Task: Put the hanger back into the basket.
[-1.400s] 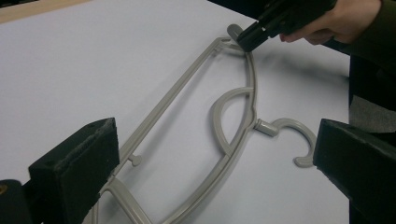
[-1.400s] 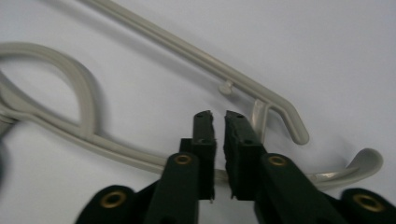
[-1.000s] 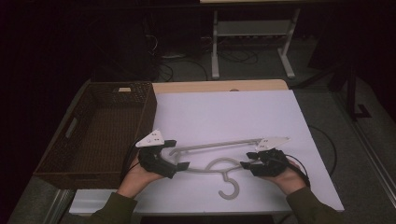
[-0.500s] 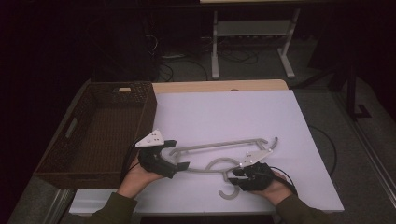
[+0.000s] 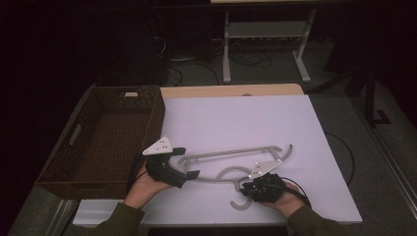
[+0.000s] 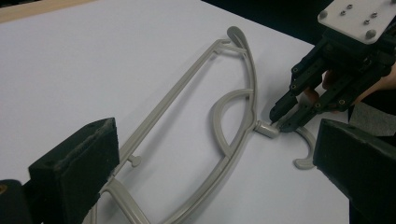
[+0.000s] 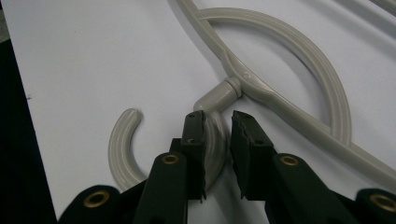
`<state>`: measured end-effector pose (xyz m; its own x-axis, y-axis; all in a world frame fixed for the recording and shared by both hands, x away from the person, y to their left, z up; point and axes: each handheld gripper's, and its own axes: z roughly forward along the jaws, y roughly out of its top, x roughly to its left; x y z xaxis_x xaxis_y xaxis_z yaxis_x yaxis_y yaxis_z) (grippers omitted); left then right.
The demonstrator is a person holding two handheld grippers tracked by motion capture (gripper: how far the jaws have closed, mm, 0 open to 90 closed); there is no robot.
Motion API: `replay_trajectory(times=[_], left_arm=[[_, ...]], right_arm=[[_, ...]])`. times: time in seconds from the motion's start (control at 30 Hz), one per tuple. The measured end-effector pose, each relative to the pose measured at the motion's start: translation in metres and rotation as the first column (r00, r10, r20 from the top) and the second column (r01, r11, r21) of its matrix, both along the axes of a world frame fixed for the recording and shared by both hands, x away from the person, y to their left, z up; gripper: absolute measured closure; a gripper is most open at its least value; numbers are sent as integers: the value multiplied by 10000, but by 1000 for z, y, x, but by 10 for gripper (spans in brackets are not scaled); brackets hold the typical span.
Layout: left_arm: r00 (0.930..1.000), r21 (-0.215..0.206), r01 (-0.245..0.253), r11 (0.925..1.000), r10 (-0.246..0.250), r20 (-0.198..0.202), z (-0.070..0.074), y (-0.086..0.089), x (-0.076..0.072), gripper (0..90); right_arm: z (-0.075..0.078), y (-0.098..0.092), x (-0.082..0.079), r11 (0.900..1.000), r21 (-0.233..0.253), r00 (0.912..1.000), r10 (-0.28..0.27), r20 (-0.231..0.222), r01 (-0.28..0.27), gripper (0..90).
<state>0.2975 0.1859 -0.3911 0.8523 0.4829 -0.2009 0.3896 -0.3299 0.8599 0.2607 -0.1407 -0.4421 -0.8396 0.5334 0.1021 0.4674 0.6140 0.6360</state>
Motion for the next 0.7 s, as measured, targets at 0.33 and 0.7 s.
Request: replay_trajectory(times=[0.33, 0.7], left_arm=[[10000, 61, 55, 10000, -56, 17, -1, -1, 0, 1], [9999, 333, 163, 9993, -163, 16, -5, -5, 0, 1]], right_arm=[[0, 3, -3, 9998, -221, 9998, -4, 202, 8, 781], [2, 2, 0, 9997, -219, 10000, 59, 30, -58, 785]])
